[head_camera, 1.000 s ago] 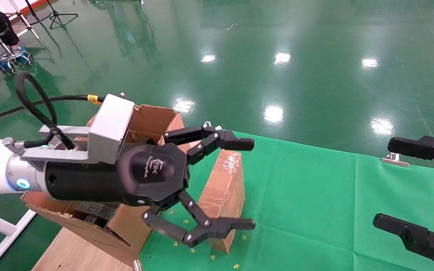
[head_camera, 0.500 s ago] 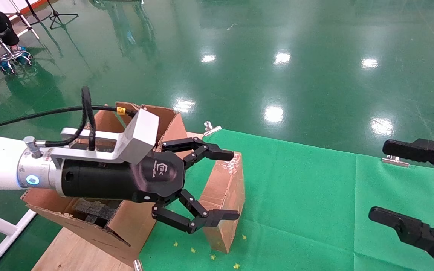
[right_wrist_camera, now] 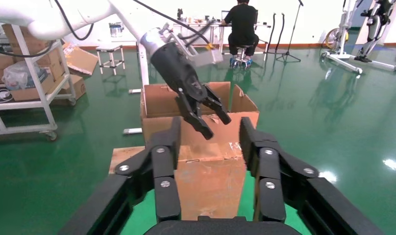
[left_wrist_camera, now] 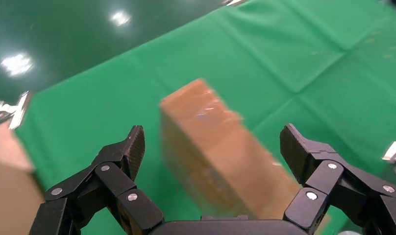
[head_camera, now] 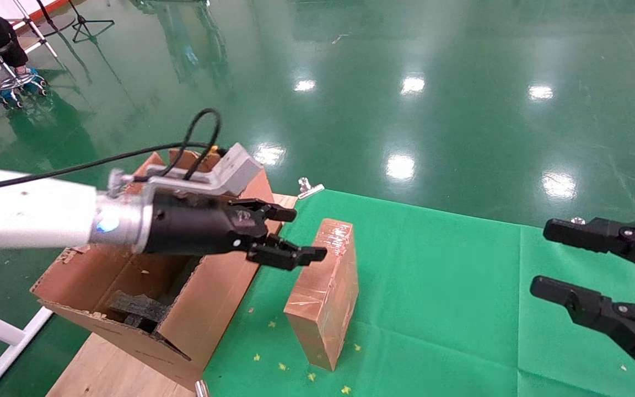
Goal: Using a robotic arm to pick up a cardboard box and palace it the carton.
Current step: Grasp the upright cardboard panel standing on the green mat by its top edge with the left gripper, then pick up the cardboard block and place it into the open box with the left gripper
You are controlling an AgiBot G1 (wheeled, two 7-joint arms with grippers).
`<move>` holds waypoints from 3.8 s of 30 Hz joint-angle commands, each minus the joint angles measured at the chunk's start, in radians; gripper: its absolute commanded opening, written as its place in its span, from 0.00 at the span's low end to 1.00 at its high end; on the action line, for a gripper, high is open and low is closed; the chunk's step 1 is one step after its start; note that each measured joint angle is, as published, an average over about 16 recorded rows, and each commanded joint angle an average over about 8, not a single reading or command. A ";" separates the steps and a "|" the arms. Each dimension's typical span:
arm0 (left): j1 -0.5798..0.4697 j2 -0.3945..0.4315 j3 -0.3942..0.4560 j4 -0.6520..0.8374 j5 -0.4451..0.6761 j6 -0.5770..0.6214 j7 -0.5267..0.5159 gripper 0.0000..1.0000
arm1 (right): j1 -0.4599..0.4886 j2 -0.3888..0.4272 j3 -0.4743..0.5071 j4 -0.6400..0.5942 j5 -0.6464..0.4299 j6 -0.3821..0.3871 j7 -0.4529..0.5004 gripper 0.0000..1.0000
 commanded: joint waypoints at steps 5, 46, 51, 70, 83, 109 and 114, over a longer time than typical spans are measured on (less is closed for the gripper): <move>-0.123 0.084 0.087 -0.019 0.174 0.044 -0.207 1.00 | 0.000 0.000 0.000 0.000 0.000 0.000 0.000 0.00; -0.290 0.295 0.275 -0.037 0.477 0.225 -0.472 0.00 | 0.000 0.000 0.000 0.000 0.000 0.000 0.000 1.00; -0.289 0.295 0.275 -0.037 0.477 0.225 -0.472 0.00 | 0.000 0.000 0.000 0.000 0.000 0.000 0.000 1.00; -0.302 0.293 0.269 -0.024 0.474 0.219 -0.449 0.00 | 0.000 0.000 0.000 0.000 0.000 0.000 0.000 1.00; -0.437 0.109 0.099 -0.035 0.388 0.104 -0.287 0.00 | 0.000 0.000 0.000 0.000 0.000 0.000 0.000 1.00; -0.205 -0.239 0.066 0.294 0.436 -0.134 -0.064 0.00 | 0.000 0.000 0.000 0.000 0.000 0.000 0.000 1.00; -0.154 -0.210 0.078 0.401 0.436 -0.204 -0.004 0.00 | 0.000 0.000 0.000 0.000 0.000 0.000 0.000 1.00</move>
